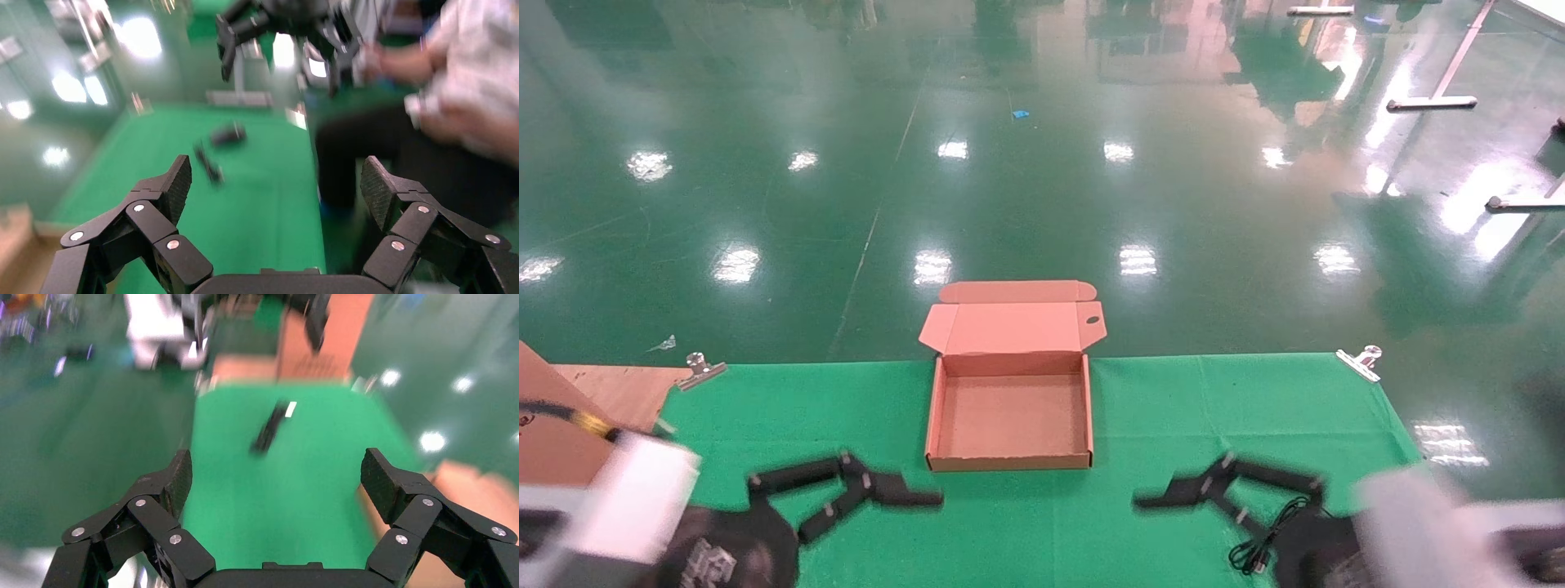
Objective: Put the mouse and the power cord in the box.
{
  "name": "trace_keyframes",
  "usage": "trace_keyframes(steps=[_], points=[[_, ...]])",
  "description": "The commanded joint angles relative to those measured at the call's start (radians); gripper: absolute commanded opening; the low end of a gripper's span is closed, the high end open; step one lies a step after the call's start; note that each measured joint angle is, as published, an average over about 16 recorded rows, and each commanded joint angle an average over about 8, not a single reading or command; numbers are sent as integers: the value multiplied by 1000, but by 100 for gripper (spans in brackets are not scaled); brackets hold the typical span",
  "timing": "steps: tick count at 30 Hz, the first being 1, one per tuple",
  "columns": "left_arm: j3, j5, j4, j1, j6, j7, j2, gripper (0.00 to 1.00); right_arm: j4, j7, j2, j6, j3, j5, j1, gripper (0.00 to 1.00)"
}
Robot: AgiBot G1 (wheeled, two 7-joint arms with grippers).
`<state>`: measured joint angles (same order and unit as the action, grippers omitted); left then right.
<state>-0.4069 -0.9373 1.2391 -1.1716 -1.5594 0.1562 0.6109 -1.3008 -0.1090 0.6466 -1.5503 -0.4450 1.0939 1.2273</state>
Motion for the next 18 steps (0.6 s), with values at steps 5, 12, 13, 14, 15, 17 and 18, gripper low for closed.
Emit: trace_keyframes(steps=[5,12,13,14,15,17,18], points=[[-125,-189,-80,-92,-26,-76,-6,100,10,73,56,-30,-177,331,147,100],[-284,-446,-298,-244,-19,-261,42,100,110,182,145,0,-352,633,282,100],[-303,-478,-337,-266,-16,-291,56,100,135,203,159,10,-364,658,291,100],[-321,-507,-375,-286,-14,-319,71,100,160,225,173,22,-373,680,298,100],[-339,-537,-412,-306,-11,-348,87,100,186,248,186,37,-381,699,303,100],[-373,-596,-489,-343,-3,-406,123,100,241,299,213,75,-391,727,306,100],[-388,-623,-527,-360,2,-433,142,100,269,325,226,95,-394,738,306,100]])
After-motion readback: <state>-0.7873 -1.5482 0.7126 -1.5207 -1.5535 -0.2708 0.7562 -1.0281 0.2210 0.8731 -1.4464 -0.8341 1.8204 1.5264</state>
